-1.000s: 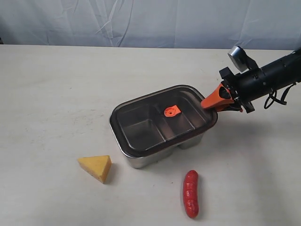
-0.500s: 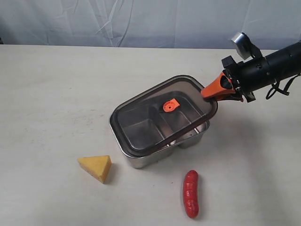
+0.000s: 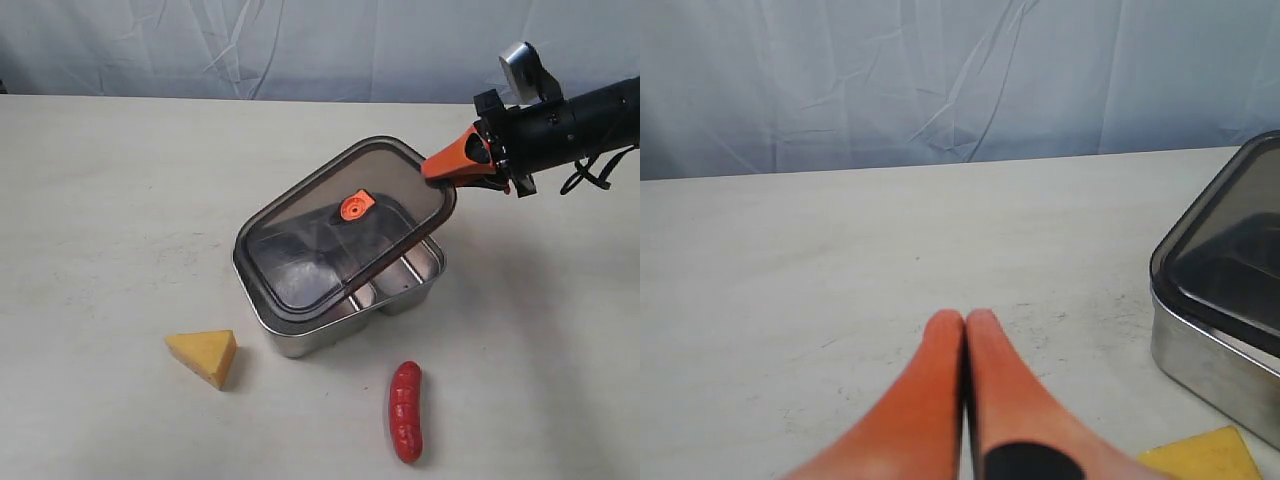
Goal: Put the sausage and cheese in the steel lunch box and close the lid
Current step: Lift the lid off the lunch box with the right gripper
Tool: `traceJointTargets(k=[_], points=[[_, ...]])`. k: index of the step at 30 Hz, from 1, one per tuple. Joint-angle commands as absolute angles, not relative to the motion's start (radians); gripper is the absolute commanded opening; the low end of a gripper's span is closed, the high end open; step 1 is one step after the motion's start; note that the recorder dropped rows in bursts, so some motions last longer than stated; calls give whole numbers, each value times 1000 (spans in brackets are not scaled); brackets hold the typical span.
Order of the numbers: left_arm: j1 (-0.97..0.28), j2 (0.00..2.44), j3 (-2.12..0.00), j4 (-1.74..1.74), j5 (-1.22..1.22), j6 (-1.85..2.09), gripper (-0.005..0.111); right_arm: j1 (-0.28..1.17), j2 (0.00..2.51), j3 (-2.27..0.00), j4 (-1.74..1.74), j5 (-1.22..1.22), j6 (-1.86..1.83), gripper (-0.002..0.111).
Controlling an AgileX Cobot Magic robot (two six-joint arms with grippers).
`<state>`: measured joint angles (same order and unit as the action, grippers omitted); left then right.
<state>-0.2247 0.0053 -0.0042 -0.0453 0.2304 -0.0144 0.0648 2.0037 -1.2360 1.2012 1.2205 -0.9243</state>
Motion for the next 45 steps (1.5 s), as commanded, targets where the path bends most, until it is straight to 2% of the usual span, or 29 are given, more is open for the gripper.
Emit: traceJointTargets(k=[1, 23, 36, 45], points=[[-229, 0, 0, -38, 232, -16, 0, 59, 1955, -1242, 1218, 1221, -935, -1], [-229, 0, 0, -38, 232, -16, 0, 59, 1767, -1298, 1250, 1221, -935, -1], [-229, 0, 0, -38, 232, -16, 0, 59, 1535, -1561, 589, 1150, -631, -1], [-229, 0, 0, -38, 232, -16, 0, 61, 1409, -1578, 172, 1191, -436, -1]])
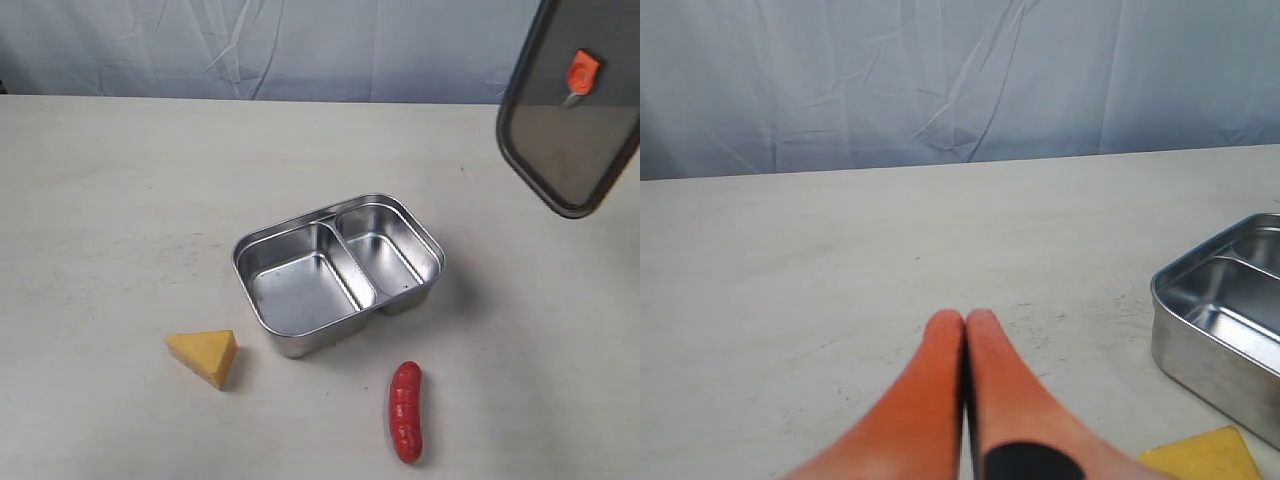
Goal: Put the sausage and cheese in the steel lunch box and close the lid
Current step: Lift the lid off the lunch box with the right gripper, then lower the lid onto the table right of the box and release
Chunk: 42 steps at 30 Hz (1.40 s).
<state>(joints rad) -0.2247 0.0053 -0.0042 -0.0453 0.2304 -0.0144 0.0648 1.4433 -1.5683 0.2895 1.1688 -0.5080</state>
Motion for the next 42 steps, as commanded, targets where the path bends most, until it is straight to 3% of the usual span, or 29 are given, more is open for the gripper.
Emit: traceJointTargets(k=[1, 7, 18, 26, 42], points=[[-229, 0, 0, -38, 232, -16, 0, 61, 1406, -1578, 165, 1210, -422, -1], [-229, 0, 0, -38, 232, -16, 0, 100, 1404, -1515, 106, 1221, -417, -1], [-229, 0, 0, -38, 232, -16, 0, 519, 1404, -1175, -420, 1064, -96, -1], [-229, 0, 0, -38, 232, -16, 0, 753, 1406, -1023, -490, 1058, 106, -1], [-229, 0, 0, -38, 232, -16, 0, 873, 1406, -833, -336, 952, 239, -1]])
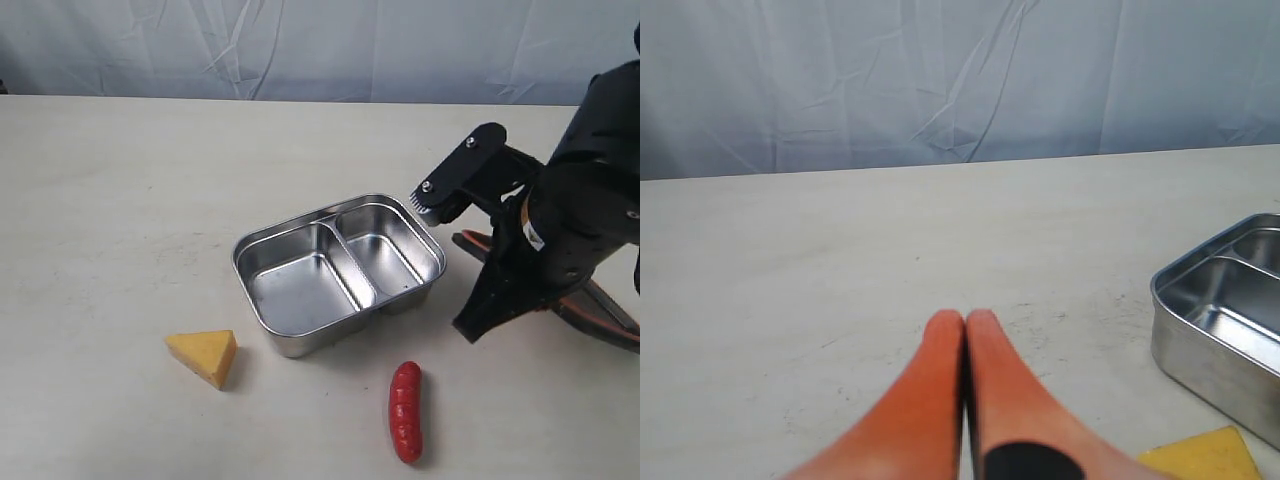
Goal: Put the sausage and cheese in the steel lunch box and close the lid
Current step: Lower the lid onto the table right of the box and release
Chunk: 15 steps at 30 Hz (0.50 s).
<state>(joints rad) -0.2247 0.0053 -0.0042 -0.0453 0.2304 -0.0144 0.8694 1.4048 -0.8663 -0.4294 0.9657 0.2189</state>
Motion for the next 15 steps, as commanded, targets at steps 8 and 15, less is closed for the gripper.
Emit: traceJointTargets(k=[8, 15], points=[[-229, 0, 0, -38, 232, -16, 0, 873, 1406, -750, -260, 927, 236, -1], [-229, 0, 0, -38, 232, -16, 0, 873, 1406, -704, -218, 827, 236, -1]])
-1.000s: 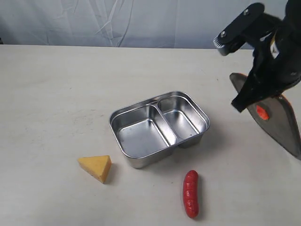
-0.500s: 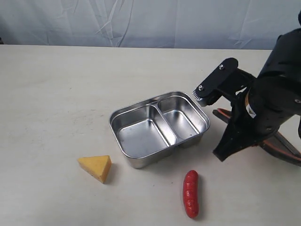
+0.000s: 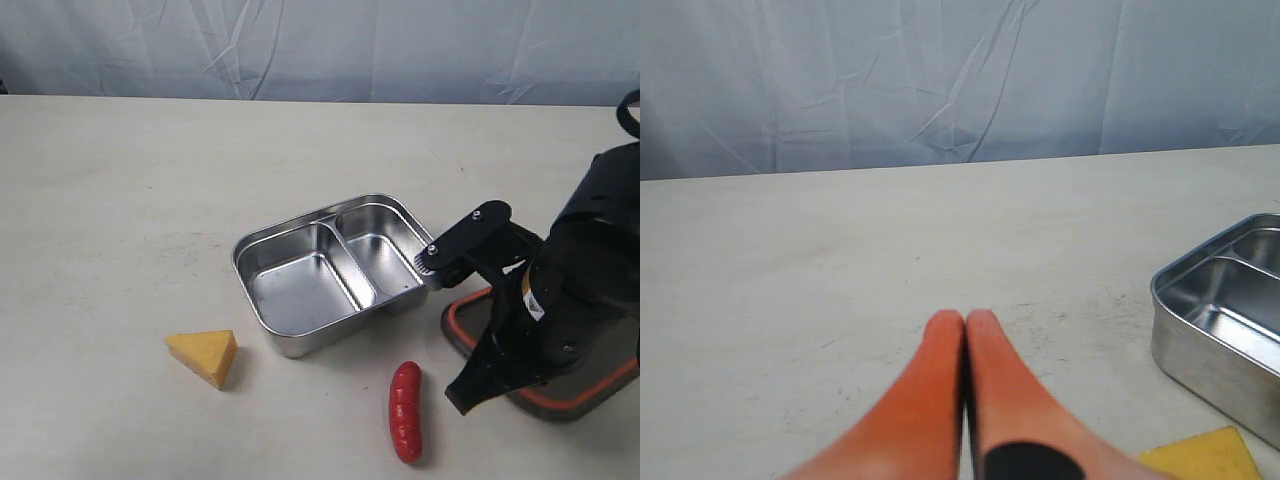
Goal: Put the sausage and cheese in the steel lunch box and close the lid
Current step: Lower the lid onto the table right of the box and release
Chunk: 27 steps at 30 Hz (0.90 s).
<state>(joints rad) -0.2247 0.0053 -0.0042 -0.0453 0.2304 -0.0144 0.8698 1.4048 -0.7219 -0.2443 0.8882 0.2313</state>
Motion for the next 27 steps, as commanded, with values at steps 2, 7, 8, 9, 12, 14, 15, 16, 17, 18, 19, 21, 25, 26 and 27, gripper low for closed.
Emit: traceJointTargets(k=[2, 7, 8, 9, 12, 14, 15, 16, 17, 18, 19, 21, 25, 26, 27], points=[[-229, 0, 0, -38, 232, -16, 0, 873, 1406, -703, -213, 818, 236, -1], [-229, 0, 0, -38, 232, -16, 0, 873, 1406, -703, -218, 826, 236, -1], [-229, 0, 0, -38, 232, -16, 0, 873, 1406, -703, -220, 826, 236, -1], [-229, 0, 0, -38, 232, -16, 0, 873, 1399, -703, -222, 823, 236, -1], [-229, 0, 0, -38, 232, -16, 0, 873, 1359, -703, -223, 808, 259, -1], [-229, 0, 0, -38, 232, -16, 0, 873, 1317, -704, -236, 804, 315, -1], [-229, 0, 0, -38, 232, -16, 0, 873, 1293, -704, -241, 804, 346, -1], [-229, 0, 0, -38, 232, -16, 0, 867, 1266, -704, -243, 804, 369, -1], [-229, 0, 0, -38, 232, -16, 0, 856, 1231, -704, -237, 798, 403, -1], [-229, 0, 0, -38, 232, -16, 0, 840, 1202, -704, -237, 789, 428, -1], [-229, 0, 0, -38, 232, -16, 0, 825, 1176, -704, -237, 771, 442, -1], [-229, 0, 0, -38, 232, -16, 0, 793, 1125, -704, -237, 716, 456, -1], [-229, 0, 0, -38, 232, -16, 0, 736, 1026, -704, -259, 564, 426, -1], [-229, 0, 0, -38, 232, -16, 0, 728, 1008, -704, -274, 545, 426, -1], [-229, 0, 0, -38, 232, -16, 0, 717, 995, -704, -287, 538, 426, -1]])
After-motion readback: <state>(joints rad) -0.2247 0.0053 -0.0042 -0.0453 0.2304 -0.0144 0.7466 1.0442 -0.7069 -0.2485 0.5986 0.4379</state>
